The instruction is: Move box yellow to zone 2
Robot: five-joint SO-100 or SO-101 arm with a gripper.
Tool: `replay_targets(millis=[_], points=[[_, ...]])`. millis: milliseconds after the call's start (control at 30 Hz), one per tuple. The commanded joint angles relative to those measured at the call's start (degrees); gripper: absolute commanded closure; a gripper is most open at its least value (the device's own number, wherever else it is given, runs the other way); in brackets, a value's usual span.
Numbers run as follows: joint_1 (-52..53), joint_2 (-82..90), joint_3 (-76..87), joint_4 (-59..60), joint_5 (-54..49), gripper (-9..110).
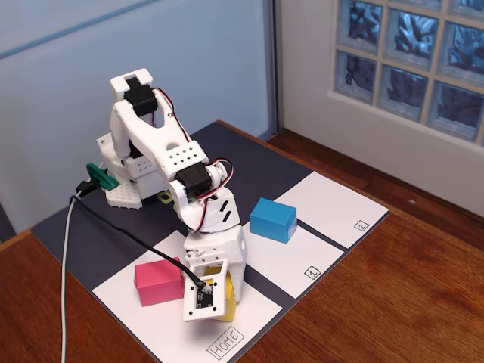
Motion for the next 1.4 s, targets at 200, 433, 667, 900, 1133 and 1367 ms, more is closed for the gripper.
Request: replay_targets(millis=[200, 433, 667, 900, 1133, 1367], points=[[-0.2, 9.6, -0.7, 1.1, -3.6, 102], [-1.8, 14.7, -0.9, 2.8, -14.3, 102], [-4.5, 22.1, -0.9, 11.9, -27.1, 102], [-8.9, 29.4, -0.5, 26.8, -37.7, 102], [-16.0, 32.2, -4.5, 36.5, -34.8, 101], [-25.4, 33.7, -6.5, 39.3, -31.7, 100]])
